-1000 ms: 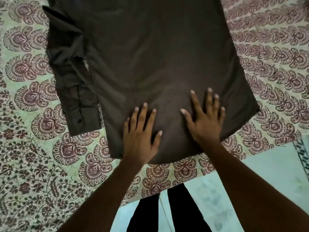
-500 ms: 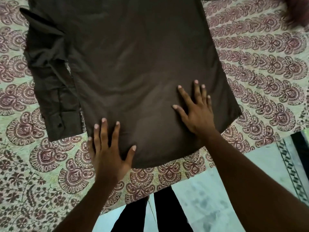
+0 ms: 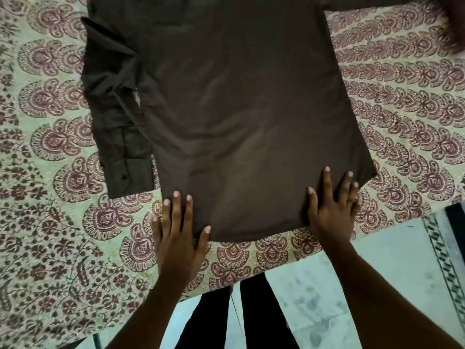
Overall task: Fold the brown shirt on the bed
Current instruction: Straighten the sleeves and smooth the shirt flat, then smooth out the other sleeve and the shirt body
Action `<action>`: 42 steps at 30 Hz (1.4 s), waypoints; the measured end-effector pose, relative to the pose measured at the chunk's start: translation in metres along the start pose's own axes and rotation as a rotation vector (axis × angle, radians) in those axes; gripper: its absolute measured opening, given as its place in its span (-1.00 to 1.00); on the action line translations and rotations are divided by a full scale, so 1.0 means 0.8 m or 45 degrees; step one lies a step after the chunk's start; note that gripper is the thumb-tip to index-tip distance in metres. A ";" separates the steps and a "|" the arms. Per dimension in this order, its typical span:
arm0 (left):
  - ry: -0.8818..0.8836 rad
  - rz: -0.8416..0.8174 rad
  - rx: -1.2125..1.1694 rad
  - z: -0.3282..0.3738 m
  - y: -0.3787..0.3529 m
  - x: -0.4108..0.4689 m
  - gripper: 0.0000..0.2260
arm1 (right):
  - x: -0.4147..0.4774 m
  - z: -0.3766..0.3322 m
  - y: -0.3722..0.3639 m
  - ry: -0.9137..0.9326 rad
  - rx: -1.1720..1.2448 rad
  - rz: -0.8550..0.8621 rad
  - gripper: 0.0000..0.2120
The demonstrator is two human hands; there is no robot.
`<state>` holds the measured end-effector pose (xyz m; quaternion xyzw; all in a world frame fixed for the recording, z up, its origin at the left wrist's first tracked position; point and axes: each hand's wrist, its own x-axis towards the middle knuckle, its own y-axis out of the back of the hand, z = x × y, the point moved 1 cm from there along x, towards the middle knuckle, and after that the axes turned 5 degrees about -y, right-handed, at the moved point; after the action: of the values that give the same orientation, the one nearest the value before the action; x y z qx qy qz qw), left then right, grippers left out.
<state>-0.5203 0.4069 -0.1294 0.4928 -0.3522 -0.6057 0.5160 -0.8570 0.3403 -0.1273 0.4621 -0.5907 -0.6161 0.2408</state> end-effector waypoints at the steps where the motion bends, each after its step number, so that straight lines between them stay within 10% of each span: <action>1: -0.010 -0.004 -0.011 -0.001 0.000 -0.007 -0.31 | -0.009 0.001 -0.002 -0.060 0.028 -0.010 -0.37; 4: -0.019 0.021 -0.079 0.003 0.008 -0.015 -0.40 | -0.029 -0.017 0.000 -0.049 0.049 0.011 -0.34; 17: -0.342 0.065 -0.303 -0.022 0.013 0.000 -0.57 | -0.099 -0.140 -0.054 1.456 -0.063 -0.314 -0.43; 28: 0.245 0.587 -0.320 -0.082 0.116 0.202 -0.66 | 0.008 -0.311 -0.008 1.085 0.473 -0.224 -0.60; 35: 0.887 0.177 -0.409 -0.112 0.155 0.266 -0.27 | 0.052 -0.413 0.029 0.978 0.453 -0.533 -0.76; 42: 0.968 0.452 -0.912 -0.178 0.167 0.262 -0.71 | 0.068 -0.495 0.016 0.662 0.638 -0.684 -0.69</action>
<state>-0.3425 0.1853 -0.0917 0.4035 0.0092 -0.3708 0.8364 -0.5464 0.0921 -0.0813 0.7825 -0.5006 -0.3582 0.0934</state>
